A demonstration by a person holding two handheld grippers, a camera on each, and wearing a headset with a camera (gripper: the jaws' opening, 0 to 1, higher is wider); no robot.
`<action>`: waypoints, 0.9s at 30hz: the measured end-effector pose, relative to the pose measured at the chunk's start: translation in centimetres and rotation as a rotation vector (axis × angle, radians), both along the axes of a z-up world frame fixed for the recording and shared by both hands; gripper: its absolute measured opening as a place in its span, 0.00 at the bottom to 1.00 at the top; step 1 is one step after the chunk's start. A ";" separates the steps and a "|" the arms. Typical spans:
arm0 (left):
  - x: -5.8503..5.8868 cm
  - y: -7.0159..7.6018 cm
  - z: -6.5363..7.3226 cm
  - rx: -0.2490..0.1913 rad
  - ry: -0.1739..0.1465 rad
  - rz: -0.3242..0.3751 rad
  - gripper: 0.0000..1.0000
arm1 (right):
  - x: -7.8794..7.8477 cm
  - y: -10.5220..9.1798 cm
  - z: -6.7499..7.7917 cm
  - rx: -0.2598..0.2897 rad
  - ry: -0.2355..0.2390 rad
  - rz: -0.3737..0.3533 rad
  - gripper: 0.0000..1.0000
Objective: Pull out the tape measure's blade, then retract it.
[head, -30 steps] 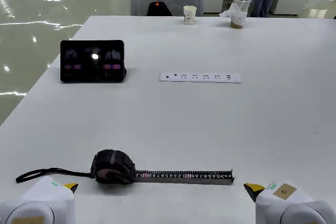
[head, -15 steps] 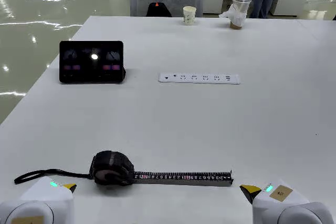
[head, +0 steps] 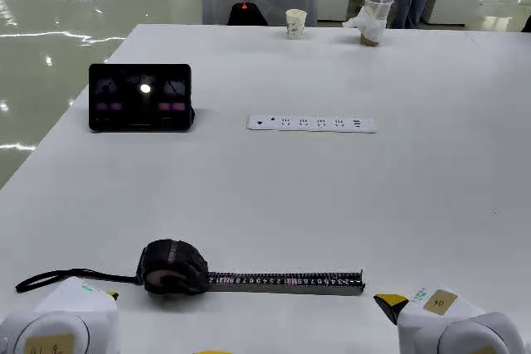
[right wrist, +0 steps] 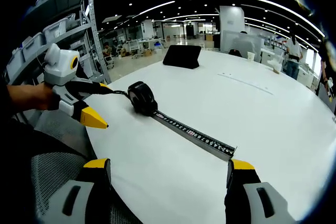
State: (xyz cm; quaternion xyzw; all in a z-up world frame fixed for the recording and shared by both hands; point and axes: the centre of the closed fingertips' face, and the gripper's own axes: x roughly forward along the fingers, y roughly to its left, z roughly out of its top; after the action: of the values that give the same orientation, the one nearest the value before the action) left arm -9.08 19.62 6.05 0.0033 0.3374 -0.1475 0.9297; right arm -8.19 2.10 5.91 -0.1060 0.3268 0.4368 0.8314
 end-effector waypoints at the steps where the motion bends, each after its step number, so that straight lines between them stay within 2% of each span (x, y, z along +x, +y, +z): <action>1: 0.0 0.0 0.0 -0.002 0.001 0.003 0.98 | 0.0 0.0 0.0 0.002 -0.004 0.007 0.90; 10: 0.6 0.5 -0.5 -0.020 0.018 0.026 0.96 | 0.7 -0.2 -0.5 -0.036 0.005 0.051 0.88; 27: 2.9 0.9 -0.4 -0.014 0.010 0.033 0.97 | 2.6 -0.3 -0.9 -0.086 0.001 0.154 0.88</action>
State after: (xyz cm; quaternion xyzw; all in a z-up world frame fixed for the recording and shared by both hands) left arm -6.18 20.50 5.65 -0.0092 0.3410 -0.1345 0.9303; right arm -5.61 1.81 5.06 -0.1662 0.3367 0.4850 0.7898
